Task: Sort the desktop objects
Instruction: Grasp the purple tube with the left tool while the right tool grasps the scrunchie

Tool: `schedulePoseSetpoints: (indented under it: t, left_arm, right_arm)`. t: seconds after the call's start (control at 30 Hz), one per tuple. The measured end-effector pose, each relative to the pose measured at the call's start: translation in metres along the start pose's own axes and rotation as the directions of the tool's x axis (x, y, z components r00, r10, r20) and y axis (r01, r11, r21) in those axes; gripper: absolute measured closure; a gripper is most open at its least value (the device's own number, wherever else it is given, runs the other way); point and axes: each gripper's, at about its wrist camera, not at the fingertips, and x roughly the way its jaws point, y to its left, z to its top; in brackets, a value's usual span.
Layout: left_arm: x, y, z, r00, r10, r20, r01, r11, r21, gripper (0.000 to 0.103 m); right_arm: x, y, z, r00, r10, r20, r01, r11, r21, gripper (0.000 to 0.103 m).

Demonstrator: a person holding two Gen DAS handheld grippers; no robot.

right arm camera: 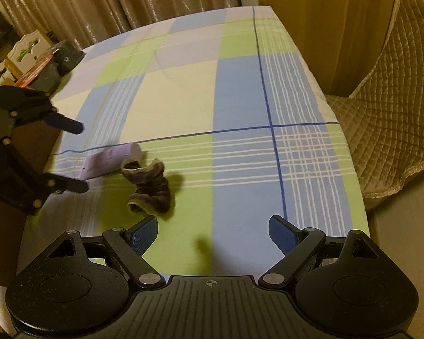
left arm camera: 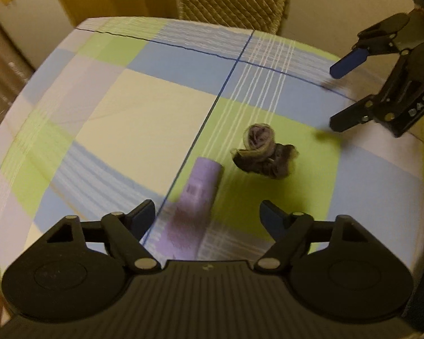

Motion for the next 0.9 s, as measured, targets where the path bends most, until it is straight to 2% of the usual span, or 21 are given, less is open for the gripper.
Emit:
schedulePoseSetpoints:
  t: [0.1,0.2,0.27,0.4,0.57,0.73,0.9]
  left_arm:
    - [0.021,0.013,0.007,0.998,-0.057,-0.039,0.058,0.998,0.005,0.041]
    - [0.037,0.019,0.009,0.995,-0.071,-0.073,0.072,0.997,0.012,0.052]
    - [0.045,0.021,0.008,0.992,-0.079,-0.095,0.08,0.997,0.011,0.069]
    - [0.047,0.023,0.001,0.99,-0.092,-0.103,0.09,0.996,-0.021,0.072]
    - [0.039,0.021,-0.016,0.991,-0.063,-0.119,0.052,0.994,-0.098,0.073]
    - [0.024,0.016,-0.041,0.989,-0.037,-0.14,0.007,0.978,-0.208,0.074]
    - [0.009,0.013,-0.06,0.992,-0.033,-0.123,-0.004,0.956,-0.294,0.074]
  right_arm:
    - [0.003,-0.006,0.0,1.0,-0.003,-0.007,0.003,1.0,0.018,0.015]
    - [0.006,-0.012,0.001,1.0,-0.004,-0.011,0.004,0.999,0.036,0.015]
    - [0.007,-0.015,0.002,1.0,-0.005,-0.013,0.006,0.999,0.047,0.015]
    - [0.006,-0.014,0.004,1.0,0.016,-0.001,-0.016,0.998,0.053,0.015]
    - [0.013,0.0,0.011,0.997,0.072,0.003,-0.072,0.997,0.006,0.015]
    - [0.027,0.023,0.021,0.992,0.127,-0.013,-0.128,0.99,-0.058,0.015]
    - [0.05,0.043,0.029,0.989,0.145,-0.026,-0.148,0.981,-0.125,0.015]
